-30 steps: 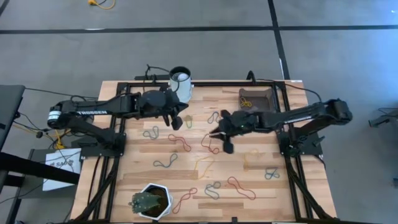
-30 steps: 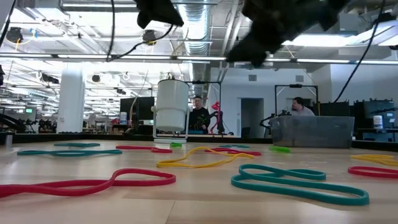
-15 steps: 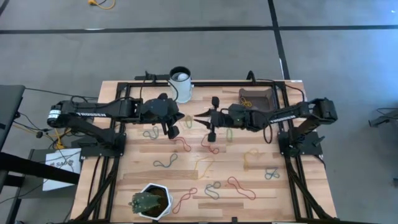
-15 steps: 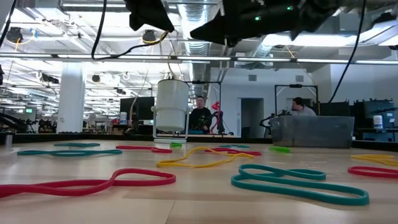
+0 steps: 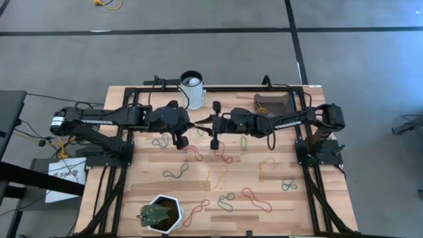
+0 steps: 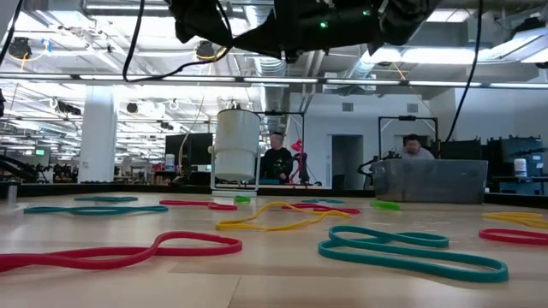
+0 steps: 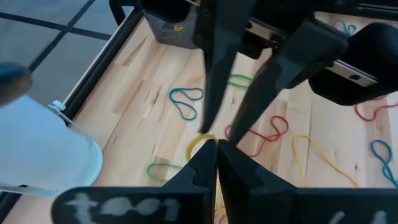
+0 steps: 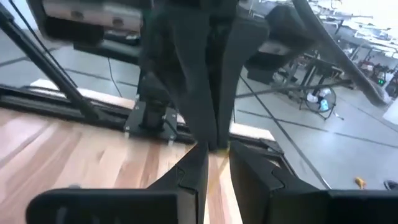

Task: Pick and place items into bin
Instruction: Put the top yellow rubber band into the bin

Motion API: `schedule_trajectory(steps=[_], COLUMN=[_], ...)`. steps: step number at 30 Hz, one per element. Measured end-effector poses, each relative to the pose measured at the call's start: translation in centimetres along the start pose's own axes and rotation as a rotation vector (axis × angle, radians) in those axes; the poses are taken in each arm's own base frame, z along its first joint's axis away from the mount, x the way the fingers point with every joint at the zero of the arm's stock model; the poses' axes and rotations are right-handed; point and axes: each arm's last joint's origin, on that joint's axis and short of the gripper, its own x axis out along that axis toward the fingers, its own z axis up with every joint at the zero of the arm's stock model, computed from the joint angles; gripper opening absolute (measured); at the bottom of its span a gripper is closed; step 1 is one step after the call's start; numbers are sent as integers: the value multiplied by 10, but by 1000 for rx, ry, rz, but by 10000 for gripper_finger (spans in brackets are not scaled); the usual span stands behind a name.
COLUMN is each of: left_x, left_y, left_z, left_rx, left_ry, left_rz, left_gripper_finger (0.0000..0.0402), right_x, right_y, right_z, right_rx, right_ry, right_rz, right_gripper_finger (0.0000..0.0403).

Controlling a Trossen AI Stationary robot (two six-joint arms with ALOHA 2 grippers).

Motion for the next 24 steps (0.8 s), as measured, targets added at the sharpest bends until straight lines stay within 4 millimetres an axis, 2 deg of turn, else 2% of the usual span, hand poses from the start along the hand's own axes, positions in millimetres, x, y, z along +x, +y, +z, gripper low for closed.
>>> schedule_trajectory(steps=[12,24], left_x=[0,0], left_y=[0,0], left_z=[-4,-3], left_rx=[12,62], left_ry=[44,33], left_rz=[-6,-28], left_gripper_finger=[0,0], right_x=[0,0], right_y=[-1,0], right_z=[0,-3], right_rx=[-114,-157], right_ry=[7,34], right_rz=[-4,11], right_gripper_finger=[59,59])
